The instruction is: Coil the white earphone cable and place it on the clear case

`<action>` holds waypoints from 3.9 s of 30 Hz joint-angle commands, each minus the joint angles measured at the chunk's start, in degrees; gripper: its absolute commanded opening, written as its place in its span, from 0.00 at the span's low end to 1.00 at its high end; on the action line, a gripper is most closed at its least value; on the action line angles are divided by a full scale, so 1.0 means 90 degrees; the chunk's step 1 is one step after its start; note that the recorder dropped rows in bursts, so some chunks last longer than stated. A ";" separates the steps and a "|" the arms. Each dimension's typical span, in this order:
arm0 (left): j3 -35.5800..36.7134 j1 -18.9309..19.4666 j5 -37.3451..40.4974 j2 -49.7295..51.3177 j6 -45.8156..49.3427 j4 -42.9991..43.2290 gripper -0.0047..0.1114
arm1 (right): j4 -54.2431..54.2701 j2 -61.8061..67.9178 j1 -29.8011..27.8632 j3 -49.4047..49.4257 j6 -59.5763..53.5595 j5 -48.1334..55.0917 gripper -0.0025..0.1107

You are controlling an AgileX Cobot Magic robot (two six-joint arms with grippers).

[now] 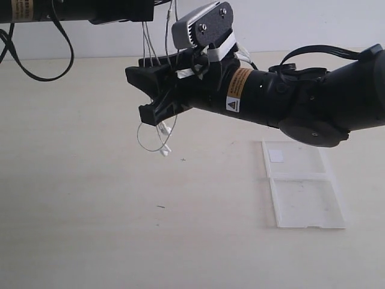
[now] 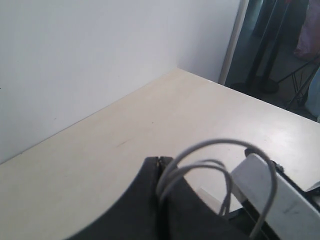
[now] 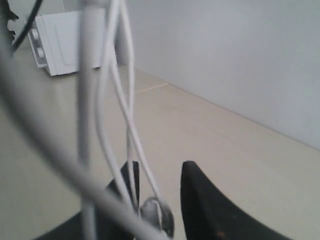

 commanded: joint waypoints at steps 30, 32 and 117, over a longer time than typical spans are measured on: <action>-0.0026 0.0014 -0.0052 -0.0040 -0.0040 -0.0021 0.04 | -0.0041 -0.0437 0.0008 -0.0042 0.0212 0.0778 0.02; -0.0026 0.0014 -0.0052 -0.0040 -0.0040 -0.0021 0.04 | -0.0029 -0.0437 0.0008 -0.0042 0.0212 0.0792 0.02; -0.0026 0.0014 0.0401 -0.0419 0.0058 -0.0206 0.04 | -0.1358 -0.0622 0.0008 -0.0042 0.1048 0.1670 0.76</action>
